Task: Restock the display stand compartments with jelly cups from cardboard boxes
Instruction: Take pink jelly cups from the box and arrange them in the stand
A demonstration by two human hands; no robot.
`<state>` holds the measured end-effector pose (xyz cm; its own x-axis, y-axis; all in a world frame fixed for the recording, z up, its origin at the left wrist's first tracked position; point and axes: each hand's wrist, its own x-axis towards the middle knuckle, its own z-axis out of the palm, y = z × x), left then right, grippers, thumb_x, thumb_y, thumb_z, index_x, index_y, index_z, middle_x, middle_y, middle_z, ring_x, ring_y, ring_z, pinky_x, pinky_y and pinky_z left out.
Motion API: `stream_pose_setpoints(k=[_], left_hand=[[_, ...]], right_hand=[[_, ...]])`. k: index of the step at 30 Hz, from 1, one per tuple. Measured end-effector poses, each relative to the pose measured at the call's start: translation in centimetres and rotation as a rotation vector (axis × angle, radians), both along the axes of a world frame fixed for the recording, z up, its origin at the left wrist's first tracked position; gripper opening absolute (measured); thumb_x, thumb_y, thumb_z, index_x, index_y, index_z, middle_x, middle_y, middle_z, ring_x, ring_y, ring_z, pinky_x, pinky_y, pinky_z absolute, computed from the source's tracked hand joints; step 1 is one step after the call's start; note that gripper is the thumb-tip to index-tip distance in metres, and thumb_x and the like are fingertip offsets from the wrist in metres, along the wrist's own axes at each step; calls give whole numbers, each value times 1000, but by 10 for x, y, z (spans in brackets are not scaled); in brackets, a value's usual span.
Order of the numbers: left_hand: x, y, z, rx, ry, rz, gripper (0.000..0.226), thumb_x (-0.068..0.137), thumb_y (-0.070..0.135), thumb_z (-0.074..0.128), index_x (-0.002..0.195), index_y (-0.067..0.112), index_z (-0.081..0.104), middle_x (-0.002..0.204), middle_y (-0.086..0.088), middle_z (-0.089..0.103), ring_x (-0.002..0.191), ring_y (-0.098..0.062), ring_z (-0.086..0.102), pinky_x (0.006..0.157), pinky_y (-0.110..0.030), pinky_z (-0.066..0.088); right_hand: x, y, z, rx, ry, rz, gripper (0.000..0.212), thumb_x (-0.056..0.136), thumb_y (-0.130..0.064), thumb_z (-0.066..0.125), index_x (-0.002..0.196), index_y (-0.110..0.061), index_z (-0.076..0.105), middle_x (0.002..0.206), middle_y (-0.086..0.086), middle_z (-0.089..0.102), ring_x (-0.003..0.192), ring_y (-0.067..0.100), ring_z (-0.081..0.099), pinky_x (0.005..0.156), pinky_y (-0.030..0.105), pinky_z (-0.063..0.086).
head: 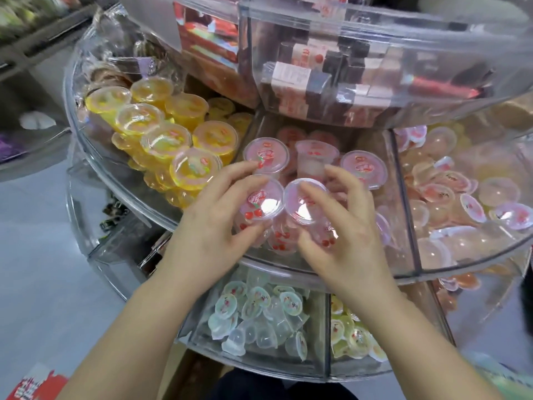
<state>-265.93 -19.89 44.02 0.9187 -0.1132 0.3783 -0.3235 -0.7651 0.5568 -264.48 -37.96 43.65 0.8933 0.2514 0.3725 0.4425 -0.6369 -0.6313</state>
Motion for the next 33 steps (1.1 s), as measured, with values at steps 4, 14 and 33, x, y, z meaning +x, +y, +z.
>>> stream_pose_setpoints(k=[4,14,33], left_hand=[[2,1,0,33,-20,11,54,69,11,78,120,7,59,122,-8,51,113,-11,46,87,-21,43],[-5,3,-1,83,-54,84,52,67,6,79,116,5,62,118,-5,59,106,-12,52,88,-21,44],[35,9,61,151,-59,-72,28,83,24,64,108,12,67,110,-2,65,105,-23,56,93,-31,39]], right_hand=[[-3,-1,-9,122,28,-63,46,73,-12,77,116,-20,63,115,5,42,109,9,43,94,9,34],[-6,9,-7,156,51,-32,45,78,-8,71,120,-21,60,108,-2,51,99,-6,45,84,2,34],[45,-24,60,-365,-108,-64,23,84,-18,65,106,-14,69,98,6,66,96,28,57,87,38,41]])
